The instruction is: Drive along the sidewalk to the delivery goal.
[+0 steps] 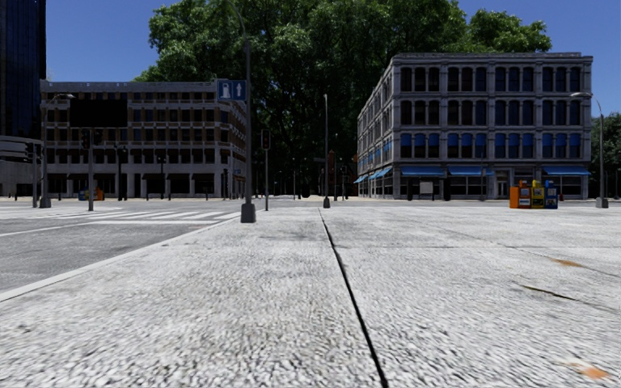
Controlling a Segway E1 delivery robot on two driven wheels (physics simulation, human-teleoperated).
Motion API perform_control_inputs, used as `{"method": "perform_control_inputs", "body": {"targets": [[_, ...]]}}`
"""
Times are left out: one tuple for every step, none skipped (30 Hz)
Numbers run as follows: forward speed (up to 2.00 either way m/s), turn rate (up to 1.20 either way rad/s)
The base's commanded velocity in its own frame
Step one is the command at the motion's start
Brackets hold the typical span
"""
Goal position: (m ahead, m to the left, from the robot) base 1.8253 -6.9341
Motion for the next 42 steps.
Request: {"method": "perform_control_inputs", "body": {"targets": [[1.57, -0.23], [1.57, -0.23], [1.51, -0.45], [1.5, -0.63], [1.49, -0.75], [1.49, -0.75], [1.49, -0.8], [1.49, -0.83], [1.49, -0.85], [1.49, -0.95], [1.49, -0.95], [1.49, -1.02], [1.49, -1.04], [1.49, -1.04], [1.49, -1.04], [1.49, -1.04], [1.49, -1.05], [1.49, -1.05], [1.49, -1.05], [1.49, -1.05], [1.49, -1.05], [1.49, -1.05], [1.49, -1.05], [1.49, -1.05], [1.49, -1.05], [1.49, -1.05], [1.49, -1.05], [1.49, -1.05], [1.49, -1.05], [1.49, -1.05], [1.49, -1.05], [1.49, -1.05], [1.49, -1.05], [1.49, -1.05], [1.49, -1.05], [1.49, -1.05], [1.49, -1.05], [1.49, -1.05], [1.49, -1.05], [1.49, -1.05], [1.49, -1.05], [1.49, -1.05]]}}
